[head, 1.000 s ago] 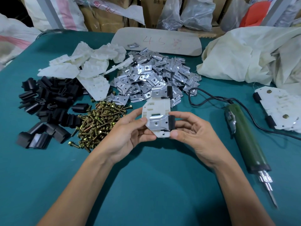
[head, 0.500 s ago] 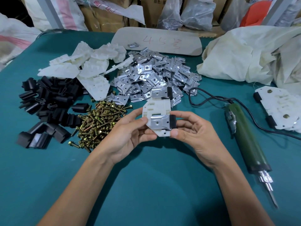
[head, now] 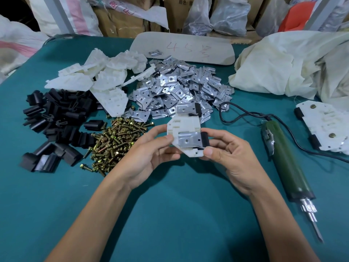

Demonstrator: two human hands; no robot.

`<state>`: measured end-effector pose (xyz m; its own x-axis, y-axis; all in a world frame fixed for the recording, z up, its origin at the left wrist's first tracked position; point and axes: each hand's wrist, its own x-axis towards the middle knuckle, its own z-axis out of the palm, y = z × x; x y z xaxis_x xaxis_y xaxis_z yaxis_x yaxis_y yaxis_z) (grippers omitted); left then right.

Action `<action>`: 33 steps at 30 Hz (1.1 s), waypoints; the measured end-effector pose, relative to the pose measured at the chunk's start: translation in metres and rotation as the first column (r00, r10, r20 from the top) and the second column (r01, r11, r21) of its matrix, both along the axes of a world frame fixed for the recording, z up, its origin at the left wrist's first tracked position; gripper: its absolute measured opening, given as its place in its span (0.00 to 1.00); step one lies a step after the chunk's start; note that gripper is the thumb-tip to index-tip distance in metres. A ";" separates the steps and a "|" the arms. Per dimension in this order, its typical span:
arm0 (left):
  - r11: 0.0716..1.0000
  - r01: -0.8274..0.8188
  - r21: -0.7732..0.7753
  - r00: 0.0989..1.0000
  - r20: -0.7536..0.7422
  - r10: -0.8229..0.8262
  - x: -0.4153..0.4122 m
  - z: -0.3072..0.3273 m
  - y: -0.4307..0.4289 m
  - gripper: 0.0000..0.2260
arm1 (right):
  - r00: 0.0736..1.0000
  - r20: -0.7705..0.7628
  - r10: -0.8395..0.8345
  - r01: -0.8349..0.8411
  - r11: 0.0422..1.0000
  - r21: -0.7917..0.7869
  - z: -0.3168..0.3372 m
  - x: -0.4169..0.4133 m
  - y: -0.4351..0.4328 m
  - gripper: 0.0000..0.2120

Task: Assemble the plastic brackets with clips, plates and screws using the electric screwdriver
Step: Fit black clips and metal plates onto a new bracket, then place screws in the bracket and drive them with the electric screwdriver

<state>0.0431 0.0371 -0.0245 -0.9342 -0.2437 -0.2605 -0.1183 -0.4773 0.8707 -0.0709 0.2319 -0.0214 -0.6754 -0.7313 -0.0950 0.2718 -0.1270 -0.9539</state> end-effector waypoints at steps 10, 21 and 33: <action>0.500 -0.213 -0.840 0.977 -0.198 0.084 -0.001 0.011 -0.003 0.17 | 0.983 0.182 0.026 -0.005 0.994 -0.113 0.003 -0.007 0.006 0.27; 0.533 -0.108 -0.839 0.978 -0.187 -0.097 -0.010 0.050 -0.002 0.08 | 0.982 0.169 -0.081 0.074 0.996 0.048 0.001 -0.017 0.011 0.30; 0.490 0.220 -0.844 0.973 0.158 -0.166 -0.028 0.001 0.022 0.09 | 0.944 -0.119 -0.307 0.325 0.929 0.180 -0.013 -0.021 0.009 0.07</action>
